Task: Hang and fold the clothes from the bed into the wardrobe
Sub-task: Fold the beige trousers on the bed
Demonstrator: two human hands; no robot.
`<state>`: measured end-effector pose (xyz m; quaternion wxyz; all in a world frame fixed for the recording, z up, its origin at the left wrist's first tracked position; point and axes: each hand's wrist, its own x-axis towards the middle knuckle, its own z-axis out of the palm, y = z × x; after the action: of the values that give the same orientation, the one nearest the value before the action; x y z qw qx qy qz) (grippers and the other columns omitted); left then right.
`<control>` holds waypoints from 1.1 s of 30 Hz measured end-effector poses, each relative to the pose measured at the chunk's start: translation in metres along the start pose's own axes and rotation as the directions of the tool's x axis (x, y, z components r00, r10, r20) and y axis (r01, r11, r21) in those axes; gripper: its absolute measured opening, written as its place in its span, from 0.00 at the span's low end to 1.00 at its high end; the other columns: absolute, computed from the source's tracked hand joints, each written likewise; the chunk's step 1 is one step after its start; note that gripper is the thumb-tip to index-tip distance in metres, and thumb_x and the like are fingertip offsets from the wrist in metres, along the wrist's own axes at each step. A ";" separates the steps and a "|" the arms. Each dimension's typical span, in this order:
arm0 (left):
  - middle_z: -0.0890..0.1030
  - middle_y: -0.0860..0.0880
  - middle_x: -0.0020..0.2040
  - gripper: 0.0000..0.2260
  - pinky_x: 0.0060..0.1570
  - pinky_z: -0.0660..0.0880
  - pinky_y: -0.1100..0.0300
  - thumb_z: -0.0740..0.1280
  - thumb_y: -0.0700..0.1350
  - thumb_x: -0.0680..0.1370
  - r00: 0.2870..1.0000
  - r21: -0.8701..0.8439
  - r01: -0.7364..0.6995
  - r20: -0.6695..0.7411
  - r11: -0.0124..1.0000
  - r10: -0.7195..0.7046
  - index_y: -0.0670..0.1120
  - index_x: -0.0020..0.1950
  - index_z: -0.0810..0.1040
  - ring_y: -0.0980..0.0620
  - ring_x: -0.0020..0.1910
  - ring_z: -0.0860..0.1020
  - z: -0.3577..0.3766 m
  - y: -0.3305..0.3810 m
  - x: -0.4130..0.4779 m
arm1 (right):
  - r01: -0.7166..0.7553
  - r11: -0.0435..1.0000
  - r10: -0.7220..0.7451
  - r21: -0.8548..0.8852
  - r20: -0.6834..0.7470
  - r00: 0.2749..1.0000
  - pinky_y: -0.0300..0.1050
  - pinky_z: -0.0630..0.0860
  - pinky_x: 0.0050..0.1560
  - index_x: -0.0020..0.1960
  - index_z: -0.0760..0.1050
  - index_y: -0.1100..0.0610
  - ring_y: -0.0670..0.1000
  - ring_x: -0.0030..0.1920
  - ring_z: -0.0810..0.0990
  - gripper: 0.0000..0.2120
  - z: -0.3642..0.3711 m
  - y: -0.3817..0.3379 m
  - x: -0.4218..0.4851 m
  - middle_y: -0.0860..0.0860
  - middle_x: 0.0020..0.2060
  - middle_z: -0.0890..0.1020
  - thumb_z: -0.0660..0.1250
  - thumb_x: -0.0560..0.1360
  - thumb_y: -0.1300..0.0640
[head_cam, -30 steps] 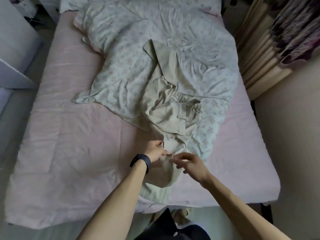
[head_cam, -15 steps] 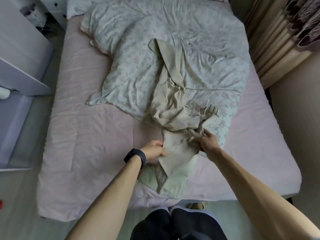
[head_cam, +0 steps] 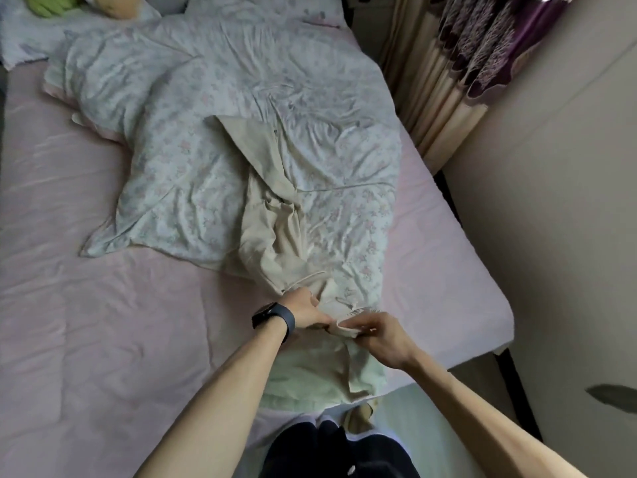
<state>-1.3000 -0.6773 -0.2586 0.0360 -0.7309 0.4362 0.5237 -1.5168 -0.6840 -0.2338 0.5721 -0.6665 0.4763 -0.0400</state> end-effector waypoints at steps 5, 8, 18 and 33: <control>0.68 0.54 0.29 0.17 0.35 0.63 0.59 0.71 0.55 0.64 1.000 -0.188 -0.019 0.015 0.982 0.023 0.52 0.27 0.64 0.50 0.30 0.66 0.025 -0.004 -0.010 | -0.353 0.884 0.359 0.307 0.038 0.933 0.39 0.76 0.51 0.48 0.86 0.47 0.47 0.49 0.83 0.08 0.002 0.043 -0.021 0.42 0.47 0.86 0.72 0.71 0.56; 0.64 0.50 0.27 0.15 0.37 0.59 0.54 0.68 0.53 0.61 0.999 -0.350 -0.034 -0.008 0.936 0.034 0.50 0.25 0.63 0.50 0.31 0.63 0.019 -0.001 -0.019 | -0.500 0.729 0.549 0.467 0.037 0.835 0.47 0.78 0.50 0.62 0.78 0.54 0.54 0.53 0.84 0.20 0.007 0.067 -0.023 0.51 0.60 0.81 0.71 0.75 0.45; 0.67 0.55 0.25 0.17 0.27 0.63 0.67 0.72 0.53 0.67 0.958 -0.424 -0.228 -0.259 0.877 0.123 0.52 0.24 0.68 0.58 0.25 0.66 -0.068 0.041 -0.063 | -0.394 0.916 0.400 0.069 -0.096 0.912 0.56 0.59 0.75 0.61 0.77 0.45 0.56 0.72 0.69 0.18 0.006 0.051 -0.007 0.49 0.65 0.77 0.62 0.78 0.36; 0.72 0.49 0.34 0.11 0.39 0.70 0.60 0.69 0.47 0.75 0.873 -0.410 -0.392 -0.447 0.824 0.193 0.47 0.36 0.71 0.53 0.33 0.71 -0.080 0.084 -0.116 | -0.507 0.862 0.446 -0.006 -0.465 0.764 0.55 0.72 0.60 0.71 0.57 0.52 0.61 0.59 0.72 0.45 0.047 0.044 -0.059 0.58 0.56 0.77 0.72 0.64 0.31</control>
<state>-1.3059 -0.7000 -0.0961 -0.3185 -0.7269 0.3971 0.4610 -1.5467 -0.6052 -0.2554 0.3924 -0.5318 0.7503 -0.0140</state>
